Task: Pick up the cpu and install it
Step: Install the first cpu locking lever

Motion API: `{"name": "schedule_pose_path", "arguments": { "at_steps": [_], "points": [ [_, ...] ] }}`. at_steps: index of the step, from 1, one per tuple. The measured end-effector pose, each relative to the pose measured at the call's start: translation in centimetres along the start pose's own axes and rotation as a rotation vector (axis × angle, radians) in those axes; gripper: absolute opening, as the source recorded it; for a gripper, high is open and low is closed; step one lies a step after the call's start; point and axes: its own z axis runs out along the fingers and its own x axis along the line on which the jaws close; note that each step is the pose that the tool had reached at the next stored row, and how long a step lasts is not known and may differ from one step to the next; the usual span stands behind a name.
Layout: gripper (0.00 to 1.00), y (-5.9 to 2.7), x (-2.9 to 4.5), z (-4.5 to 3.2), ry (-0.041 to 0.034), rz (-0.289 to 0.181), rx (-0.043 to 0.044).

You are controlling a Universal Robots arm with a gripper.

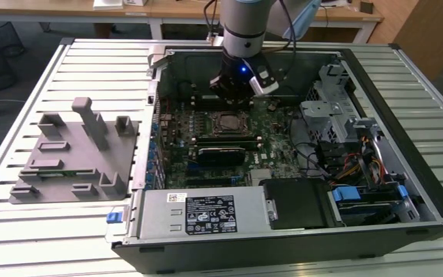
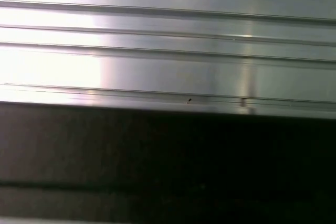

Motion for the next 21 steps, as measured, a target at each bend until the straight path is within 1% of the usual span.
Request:
{"name": "schedule_pose_path", "arguments": {
  "at_steps": [7, 17, 19, 21],
  "points": [
    [0.11, -0.01, -0.01, 0.16, 0.0, 0.0, 0.0001],
    [0.11, 0.01, -0.03, -0.16, -0.0001, 0.0, 0.0001],
    [0.11, -0.01, -0.05, -0.15, 0.0, 0.0, 0.0016],
    [0.11, -0.04, -0.08, -0.04, 0.0001, 0.0, 0.0052]
  ]
}}
